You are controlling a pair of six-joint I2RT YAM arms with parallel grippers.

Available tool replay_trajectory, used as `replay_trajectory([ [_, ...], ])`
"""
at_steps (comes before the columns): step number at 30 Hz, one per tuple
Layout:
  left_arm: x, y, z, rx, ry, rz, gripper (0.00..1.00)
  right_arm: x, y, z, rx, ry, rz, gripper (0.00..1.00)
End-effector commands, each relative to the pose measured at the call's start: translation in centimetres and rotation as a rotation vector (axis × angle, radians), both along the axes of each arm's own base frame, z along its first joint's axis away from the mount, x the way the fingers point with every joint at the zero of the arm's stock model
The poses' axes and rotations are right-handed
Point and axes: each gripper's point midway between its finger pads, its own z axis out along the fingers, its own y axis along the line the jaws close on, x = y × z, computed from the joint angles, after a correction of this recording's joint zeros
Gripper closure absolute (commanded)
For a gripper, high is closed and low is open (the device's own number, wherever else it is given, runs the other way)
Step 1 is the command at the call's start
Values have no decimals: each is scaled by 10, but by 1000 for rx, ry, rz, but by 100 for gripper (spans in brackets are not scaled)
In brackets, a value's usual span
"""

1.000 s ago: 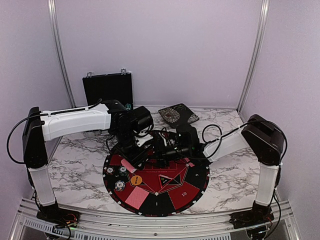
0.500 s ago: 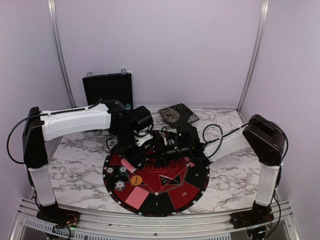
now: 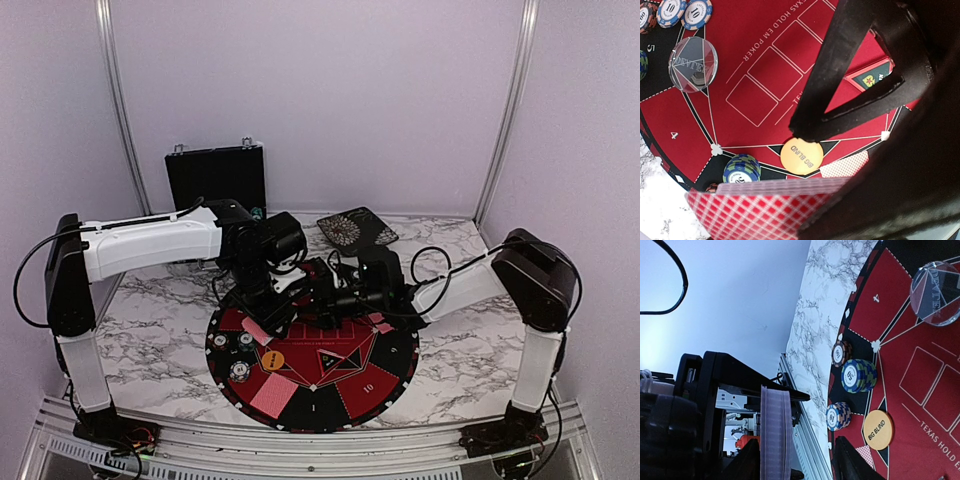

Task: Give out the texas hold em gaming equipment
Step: Pick up the poker card from the face-down deck piles.

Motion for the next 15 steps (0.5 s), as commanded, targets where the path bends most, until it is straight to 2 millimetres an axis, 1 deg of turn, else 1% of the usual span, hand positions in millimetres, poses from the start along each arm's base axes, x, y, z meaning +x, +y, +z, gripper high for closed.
replay_trajectory([
  [1, -3, 2, 2, 9, 5, -3, 68, 5, -7, 7, -1, -17, -30, 52],
  [15, -2, 2, -2, 17, 11, -1, 68, 7, -13, 15, 12, -29, -41, 53],
])
